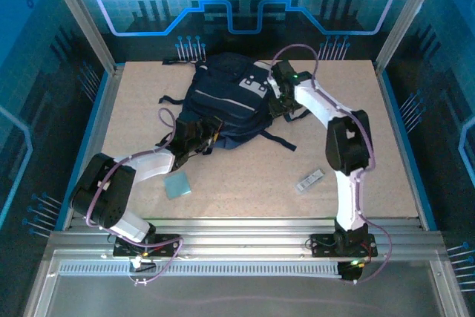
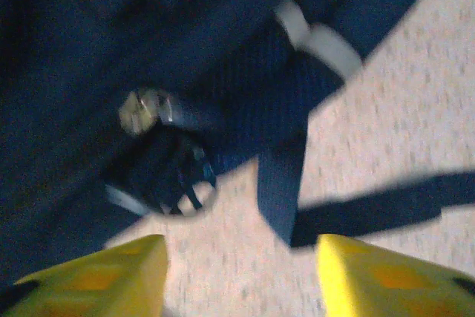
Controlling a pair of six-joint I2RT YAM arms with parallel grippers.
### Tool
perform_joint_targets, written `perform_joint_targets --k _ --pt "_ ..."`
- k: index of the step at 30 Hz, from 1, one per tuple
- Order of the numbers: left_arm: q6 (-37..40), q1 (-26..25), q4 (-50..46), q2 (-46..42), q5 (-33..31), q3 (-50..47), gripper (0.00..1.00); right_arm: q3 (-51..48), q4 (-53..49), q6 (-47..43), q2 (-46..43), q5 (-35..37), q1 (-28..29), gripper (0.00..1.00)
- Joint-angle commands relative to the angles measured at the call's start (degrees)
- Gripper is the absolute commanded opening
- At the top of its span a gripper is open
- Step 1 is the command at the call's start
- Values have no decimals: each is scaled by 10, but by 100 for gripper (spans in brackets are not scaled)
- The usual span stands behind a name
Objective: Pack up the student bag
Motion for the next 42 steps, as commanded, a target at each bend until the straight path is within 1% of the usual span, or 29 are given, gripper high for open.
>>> perform_joint_targets --k 1,3,4,5,6,8,9,13,14,16,18,21,23,26,28,32,36,42 --pt "47 -5 -21 -26 8 42 72 -70 28 57 -109 -88 -1 72" --pt "64 -8 -37 -40 9 44 75 -114 57 79 -142 -133 -1 76" --pt "72 -8 -47 -48 7 43 79 -126 73 91 -155 -157 0 77" --pt "86 -8 -59 -58 2 42 80 -136 93 104 -164 -190 0 79" --pt "102 -8 -76 -68 -3 42 88 -141 110 115 -167 -221 2 80" --pt "141 -8 -121 -92 -24 46 90 -143 146 133 -162 -261 8 80" --pt "159 -8 -146 -105 -37 48 99 -140 162 139 -154 -272 12 80" --pt "214 -7 -209 -152 -85 46 99 -112 198 158 -103 -317 20 81" --pt "228 -5 -213 -159 -95 44 99 -107 211 164 -90 -328 20 81" --pt "250 6 -210 -165 -96 38 99 -96 231 169 -67 -345 19 83" --pt "260 25 -187 -157 -81 28 99 -87 248 176 -47 -369 20 88" --pt "255 66 -137 -122 -17 15 99 -82 268 193 -23 -395 22 92" --pt "258 81 -113 -94 12 15 99 -90 286 201 -14 -402 24 92" --pt "287 88 -91 -50 27 22 99 -111 311 206 -12 -409 26 92" --pt "297 90 -90 -20 38 33 99 -121 313 203 -23 -391 27 92" --pt "296 91 -65 26 54 42 99 -131 298 173 -51 -331 27 93" --pt "284 92 -36 51 60 36 99 -124 299 156 -35 -300 27 93" --pt "261 91 -2 70 83 18 99 -116 324 160 2 -312 46 93"
